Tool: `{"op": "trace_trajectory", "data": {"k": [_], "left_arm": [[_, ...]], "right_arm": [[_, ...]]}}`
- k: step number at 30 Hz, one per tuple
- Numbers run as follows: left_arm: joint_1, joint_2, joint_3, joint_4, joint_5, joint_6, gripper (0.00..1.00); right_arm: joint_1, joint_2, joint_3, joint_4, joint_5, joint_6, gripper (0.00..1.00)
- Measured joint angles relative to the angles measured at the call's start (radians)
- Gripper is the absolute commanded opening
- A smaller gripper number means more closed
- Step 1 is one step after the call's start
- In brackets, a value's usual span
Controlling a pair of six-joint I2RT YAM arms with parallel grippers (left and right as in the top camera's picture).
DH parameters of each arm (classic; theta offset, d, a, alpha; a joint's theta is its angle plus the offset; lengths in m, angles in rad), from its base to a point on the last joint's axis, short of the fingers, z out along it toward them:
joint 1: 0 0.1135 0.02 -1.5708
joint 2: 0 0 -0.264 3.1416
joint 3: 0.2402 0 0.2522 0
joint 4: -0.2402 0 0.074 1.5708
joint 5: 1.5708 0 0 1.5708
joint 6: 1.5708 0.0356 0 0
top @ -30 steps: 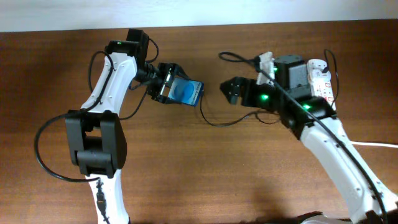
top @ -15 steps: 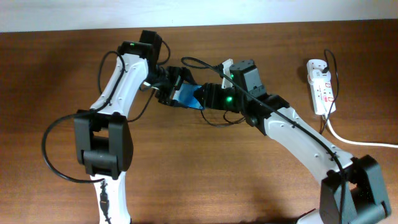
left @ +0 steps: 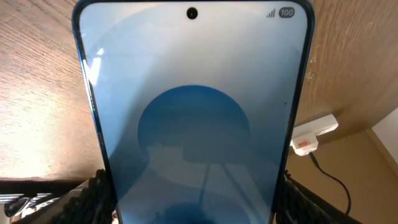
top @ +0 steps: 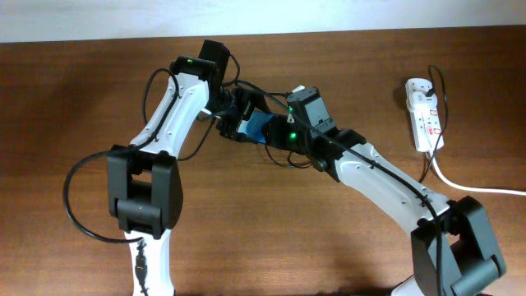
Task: Plug charger to phone and switch on socket
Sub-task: 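Raise the phone upright with the left gripper, bottom port facing down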
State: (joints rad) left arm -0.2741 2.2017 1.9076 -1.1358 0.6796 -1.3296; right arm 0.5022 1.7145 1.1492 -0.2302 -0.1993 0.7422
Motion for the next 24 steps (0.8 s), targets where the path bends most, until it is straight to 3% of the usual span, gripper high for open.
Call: {"op": "trace_trajectory", "data": {"k": [4,12,15,17,19,22,24], "left_arm": [[-0.001,0.000,0.000,0.001,0.002,-0.002,0.00],[-0.002,0.000,0.008,-0.003,0.026,0.001,0.00],[0.006,0.000,0.008,0.006,0.027,0.073,0.00],[0.028,0.000,0.008,0.033,0.028,0.214,0.00],[0.054,0.000,0.008,0.093,0.074,0.439,0.00],[0.097,0.000,0.008,0.181,0.275,0.700,0.00],[0.132,0.000,0.008,0.267,0.444,0.792,0.00]], "right_arm": [[0.002,0.013,0.005,0.007,-0.003,0.013,0.04],[-0.006,0.029,0.004,-0.001,0.004,0.006,0.04],[-0.066,-0.006,0.004,-0.006,0.000,-0.013,0.04],[-0.134,-0.074,0.004,-0.005,-0.004,-0.014,0.04],[-0.173,-0.121,0.004,0.018,-0.039,-0.009,0.04],[-0.191,-0.183,0.004,0.067,-0.079,0.045,0.04],[-0.197,-0.209,0.005,0.151,-0.082,0.095,0.04]]}}
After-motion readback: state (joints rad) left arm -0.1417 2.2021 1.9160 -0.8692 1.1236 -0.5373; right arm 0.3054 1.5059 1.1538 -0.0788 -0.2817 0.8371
